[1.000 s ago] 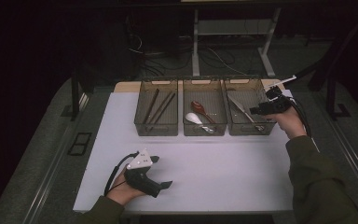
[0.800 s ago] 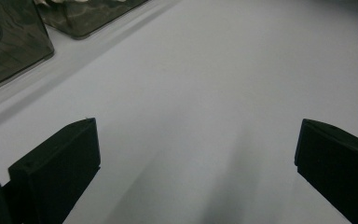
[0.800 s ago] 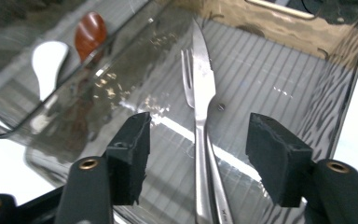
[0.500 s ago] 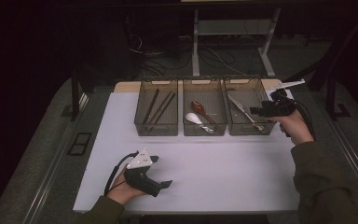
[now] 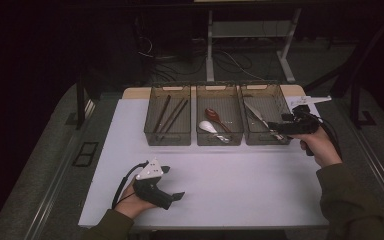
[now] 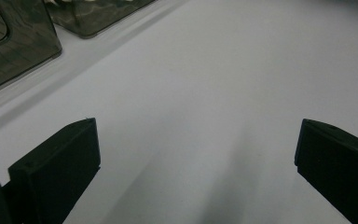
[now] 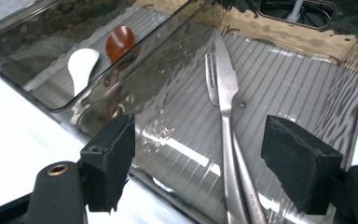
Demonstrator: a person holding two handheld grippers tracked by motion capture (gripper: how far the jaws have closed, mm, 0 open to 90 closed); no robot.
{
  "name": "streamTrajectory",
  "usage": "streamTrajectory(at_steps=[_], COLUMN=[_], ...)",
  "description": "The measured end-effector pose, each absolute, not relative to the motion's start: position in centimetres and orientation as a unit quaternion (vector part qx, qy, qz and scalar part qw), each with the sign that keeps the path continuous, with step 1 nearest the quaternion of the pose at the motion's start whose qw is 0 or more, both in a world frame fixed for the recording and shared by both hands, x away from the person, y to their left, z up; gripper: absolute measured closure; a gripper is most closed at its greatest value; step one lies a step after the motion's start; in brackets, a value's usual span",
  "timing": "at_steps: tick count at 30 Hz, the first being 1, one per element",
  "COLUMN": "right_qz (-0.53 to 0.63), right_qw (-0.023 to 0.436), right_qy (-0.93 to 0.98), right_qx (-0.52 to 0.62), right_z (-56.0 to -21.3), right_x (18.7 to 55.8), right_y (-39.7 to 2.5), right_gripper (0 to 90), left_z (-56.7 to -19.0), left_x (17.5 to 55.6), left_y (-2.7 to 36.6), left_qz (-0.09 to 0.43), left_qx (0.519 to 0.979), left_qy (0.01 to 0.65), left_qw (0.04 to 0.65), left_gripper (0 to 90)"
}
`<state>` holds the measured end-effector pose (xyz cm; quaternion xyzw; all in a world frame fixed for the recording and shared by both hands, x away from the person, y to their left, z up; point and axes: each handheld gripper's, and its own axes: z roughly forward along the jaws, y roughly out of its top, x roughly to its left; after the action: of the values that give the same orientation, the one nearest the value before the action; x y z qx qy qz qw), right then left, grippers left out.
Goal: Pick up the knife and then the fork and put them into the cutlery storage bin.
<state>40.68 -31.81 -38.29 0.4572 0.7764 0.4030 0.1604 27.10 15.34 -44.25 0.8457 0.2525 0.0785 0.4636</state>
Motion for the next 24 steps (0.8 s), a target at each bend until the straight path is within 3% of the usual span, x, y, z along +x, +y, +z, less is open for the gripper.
streamTrajectory(at_steps=[24], right_qz=[0.446], right_qw=[0.153], right_qy=[0.784], right_qx=[0.403], right_z=[-39.0], right_x=[33.8], right_y=[-30.6], right_gripper=[22.1], left_z=[-44.1], left_x=[27.1], left_y=[15.7], left_qz=[0.078], left_qx=[0.836], left_qy=[0.259], left_qw=[0.478], left_gripper=[0.0])
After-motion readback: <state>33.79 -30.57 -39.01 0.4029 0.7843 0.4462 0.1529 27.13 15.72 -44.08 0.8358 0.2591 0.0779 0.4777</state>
